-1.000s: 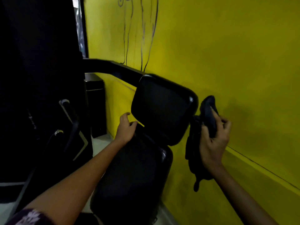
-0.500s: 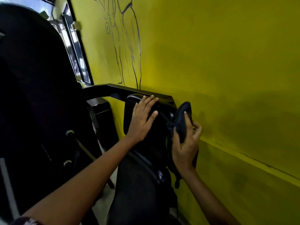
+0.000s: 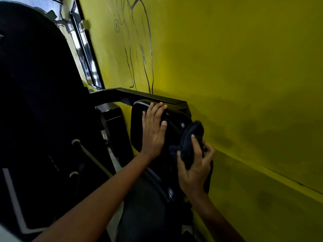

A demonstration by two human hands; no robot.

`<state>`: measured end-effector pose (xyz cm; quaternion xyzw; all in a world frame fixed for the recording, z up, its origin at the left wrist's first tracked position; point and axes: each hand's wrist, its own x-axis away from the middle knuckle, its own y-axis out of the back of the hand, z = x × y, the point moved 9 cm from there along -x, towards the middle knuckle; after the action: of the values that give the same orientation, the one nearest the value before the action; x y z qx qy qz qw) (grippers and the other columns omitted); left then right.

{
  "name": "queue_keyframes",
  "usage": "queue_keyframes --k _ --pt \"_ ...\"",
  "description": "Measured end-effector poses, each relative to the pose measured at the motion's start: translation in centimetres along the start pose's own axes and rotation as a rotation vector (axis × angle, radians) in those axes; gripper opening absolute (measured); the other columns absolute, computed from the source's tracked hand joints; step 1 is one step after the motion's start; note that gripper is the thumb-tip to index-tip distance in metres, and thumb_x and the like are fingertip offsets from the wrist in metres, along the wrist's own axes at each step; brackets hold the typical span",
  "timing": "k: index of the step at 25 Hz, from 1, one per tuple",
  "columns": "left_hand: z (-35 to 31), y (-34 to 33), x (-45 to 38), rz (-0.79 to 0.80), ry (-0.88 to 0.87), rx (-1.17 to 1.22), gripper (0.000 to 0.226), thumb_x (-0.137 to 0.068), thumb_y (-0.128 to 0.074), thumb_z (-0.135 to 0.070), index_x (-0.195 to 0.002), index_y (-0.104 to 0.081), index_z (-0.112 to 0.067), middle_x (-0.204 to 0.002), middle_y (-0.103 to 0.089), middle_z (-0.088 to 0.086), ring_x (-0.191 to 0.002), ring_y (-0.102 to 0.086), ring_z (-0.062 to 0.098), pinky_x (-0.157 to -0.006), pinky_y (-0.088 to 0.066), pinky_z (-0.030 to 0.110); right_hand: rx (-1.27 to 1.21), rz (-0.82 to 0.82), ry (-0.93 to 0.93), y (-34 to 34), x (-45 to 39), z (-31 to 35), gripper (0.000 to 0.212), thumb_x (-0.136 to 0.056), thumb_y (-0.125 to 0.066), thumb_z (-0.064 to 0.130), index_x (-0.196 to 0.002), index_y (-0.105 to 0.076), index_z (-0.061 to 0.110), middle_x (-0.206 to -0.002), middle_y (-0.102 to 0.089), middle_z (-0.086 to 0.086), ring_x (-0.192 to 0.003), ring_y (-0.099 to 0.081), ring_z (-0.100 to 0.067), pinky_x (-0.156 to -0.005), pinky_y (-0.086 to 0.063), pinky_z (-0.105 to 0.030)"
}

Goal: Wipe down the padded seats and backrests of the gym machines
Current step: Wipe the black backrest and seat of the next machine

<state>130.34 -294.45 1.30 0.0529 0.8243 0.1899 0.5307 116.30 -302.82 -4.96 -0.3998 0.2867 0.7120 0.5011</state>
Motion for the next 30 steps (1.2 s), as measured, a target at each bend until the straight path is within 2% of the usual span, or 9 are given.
queue_keyframes --k 4,7,9,14,16,20,24,28,30 --pt "-0.3 -0.1 0.2 -0.014 -0.003 0.019 0.052 -0.098 -0.013 -0.055 -0.137 -0.034 -0.028 -0.145 -0.034 -0.005 -0.144 -0.016 0.015 -0.119 -0.003 0.045 -0.039 0.119 0.009 -0.1 4.5 -1.0 0.049 -0.093 -0.042 0.057 -0.133 -0.032 0.031 -0.120 -0.035 -0.014 -0.098 -0.047 -0.027 -0.075 -0.046 -0.032" --pt "0.0 -0.1 -0.1 -0.012 0.009 0.029 0.053 -0.098 -0.013 -0.057 -0.136 -0.035 -0.028 -0.145 -0.034 -0.006 -0.144 -0.015 0.013 -0.119 -0.001 0.042 -0.083 0.076 -0.058 -0.3 -2.1 -0.1 0.046 -0.090 -0.048 0.053 -0.132 -0.042 0.035 -0.121 -0.036 -0.009 -0.098 -0.049 -0.022 -0.074 -0.047 -0.025" --pt "0.0 -0.2 0.0 0.007 0.015 0.045 0.053 -0.098 -0.013 -0.057 -0.137 -0.035 -0.028 -0.146 -0.035 -0.004 -0.144 -0.015 0.013 -0.119 -0.001 0.041 -0.029 0.143 -0.051 -0.6 -6.6 0.8 0.047 -0.085 -0.052 0.047 -0.130 -0.052 0.032 -0.119 -0.042 -0.006 -0.099 -0.052 -0.020 -0.073 -0.046 -0.024" --pt "0.8 1.1 -0.2 0.042 -0.042 0.013 0.058 -0.097 -0.026 -0.056 -0.144 -0.031 -0.022 -0.154 -0.026 -0.004 -0.145 -0.015 0.014 -0.119 -0.001 0.042 -0.145 0.657 -0.008 -1.9 -9.9 1.2 0.036 -0.080 -0.058 0.045 -0.115 -0.058 0.045 -0.106 -0.039 0.012 -0.091 -0.055 -0.007 -0.075 -0.053 -0.033" --pt "2.9 2.1 -0.2 -0.073 0.087 -0.049 0.068 -0.094 -0.028 -0.060 -0.147 -0.027 -0.019 -0.158 -0.017 -0.001 -0.147 -0.009 0.014 -0.119 0.005 0.038 -0.153 0.802 -0.001 -3.4 -11.4 1.7 0.031 -0.083 -0.065 0.035 -0.110 -0.057 0.048 -0.101 -0.040 0.013 -0.089 -0.056 -0.008 -0.076 -0.048 -0.031" --pt "5.1 0.6 2.6 -0.162 0.363 0.078 0.073 -0.089 -0.016 -0.072 -0.147 -0.017 -0.029 -0.157 -0.010 -0.012 -0.146 -0.001 0.006 -0.119 0.002 0.043 0.172 1.083 0.014 -10.7 -14.2 2.6 0.034 -0.088 -0.062 0.030 -0.119 -0.057 0.043 -0.100 -0.046 -0.004 -0.093 -0.053 -0.022 -0.083 -0.044 -0.037" --pt "5.7 0.6 2.7 -0.187 0.395 0.133 0.069 -0.089 -0.016 -0.072 -0.146 -0.015 -0.034 -0.157 -0.009 -0.014 -0.146 -0.001 0.005 -0.119 0.003 0.038 0.417 1.166 0.119 -15.5 -14.8 4.3 0.040 -0.090 -0.055 0.038 -0.130 -0.051 0.044 -0.099 -0.044 -0.003 -0.094 -0.051 -0.023 -0.076 -0.038 -0.030" --pt "5.5 -0.2 4.1 -0.137 0.383 0.121 0.067 -0.091 -0.015 -0.069 -0.148 -0.010 -0.034 -0.157 -0.001 -0.019 -0.146 0.003 0.004 -0.118 0.007 0.033 0.430 1.263 0.176 -12.2 -13.7 4.4 0.044 -0.091 -0.056 0.033 -0.133 -0.048 0.040 -0.105 -0.043 -0.006 -0.092 -0.051 -0.022 -0.081 -0.043 -0.035" --pt "5.6 -0.2 5.0 -0.157 0.372 0.121 0.064 -0.093 -0.015 -0.066 -0.149 -0.011 -0.033 -0.158 -0.002 -0.018 -0.146 0.001 0.006 -0.118 0.008 0.029 0.465 1.198 0.218 -12.6 -13.9 5.0 0.045 -0.091 -0.056 0.034 -0.135 -0.048 0.038 -0.106 -0.044 -0.006 -0.092 -0.052 -0.023 -0.081 -0.044 -0.038"
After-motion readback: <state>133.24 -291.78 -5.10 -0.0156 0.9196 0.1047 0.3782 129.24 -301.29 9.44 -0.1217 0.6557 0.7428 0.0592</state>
